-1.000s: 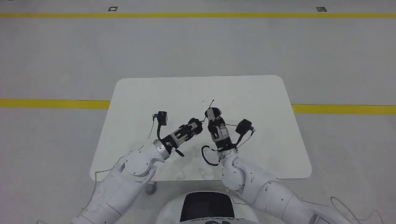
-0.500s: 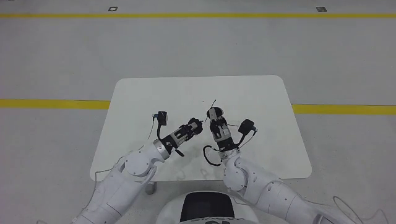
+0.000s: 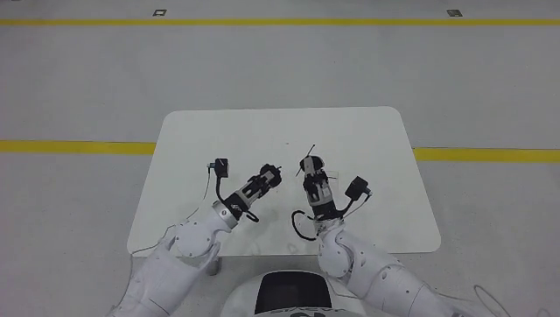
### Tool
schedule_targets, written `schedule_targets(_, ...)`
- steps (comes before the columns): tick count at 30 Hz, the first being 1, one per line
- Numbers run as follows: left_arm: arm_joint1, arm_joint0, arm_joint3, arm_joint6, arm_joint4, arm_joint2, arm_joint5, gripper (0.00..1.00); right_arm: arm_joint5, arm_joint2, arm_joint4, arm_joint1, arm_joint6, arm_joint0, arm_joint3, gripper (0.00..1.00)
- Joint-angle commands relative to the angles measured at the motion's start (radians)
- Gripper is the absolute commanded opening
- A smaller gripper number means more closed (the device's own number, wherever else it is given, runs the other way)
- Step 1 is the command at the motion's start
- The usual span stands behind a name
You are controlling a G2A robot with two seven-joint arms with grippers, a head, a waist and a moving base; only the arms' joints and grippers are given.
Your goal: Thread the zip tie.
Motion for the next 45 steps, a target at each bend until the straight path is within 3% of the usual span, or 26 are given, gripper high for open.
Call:
schedule_targets(1, 0.002, 0.017, -0.020, -0.002, 0.039, -0.008, 0.000, 0.00, 0.000, -0.007, -0.014, 0.007, -0.031, -0.008, -0.002, 0.00)
schedule_targets(10, 0.016, 0.046, -0.068, 0.007, 0.239, 0.035, 0.000, 0.00, 0.000, -0.084, -0.001, 0.030, -0.149, 0.016, 0.024, 0.00)
schedule_targets(13, 0.020, 0.046, -0.062, 0.009, 0.211, 0.046, 0.000, 0.00, 0.000, -0.115, 0.024, 0.035, -0.158, 0.035, 0.029, 0.00)
schedule_targets(21, 0.020, 0.044, -0.060, 0.015, 0.214, 0.047, 0.005, 0.00, 0.000, -0.115, 0.024, 0.035, -0.158, 0.035, 0.029, 0.00)
schedule_targets(25, 0.016, 0.035, -0.052, 0.030, 0.183, 0.058, 0.000, 0.00, 0.000, -0.088, -0.012, 0.033, -0.128, 0.023, 0.021, 0.00)
schedule_targets(33, 0.022, 0.052, -0.068, 0.027, 0.167, 0.049, 0.000, 0.00, 0.000, -0.077, -0.041, 0.026, -0.132, 0.023, 0.039, 0.00)
schedule_targets(45, 0.028, 0.055, -0.073, 0.034, 0.175, 0.056, 0.000, 0.00, 0.000, -0.130, -0.012, 0.020, -0.127, 0.048, 0.043, 0.00)
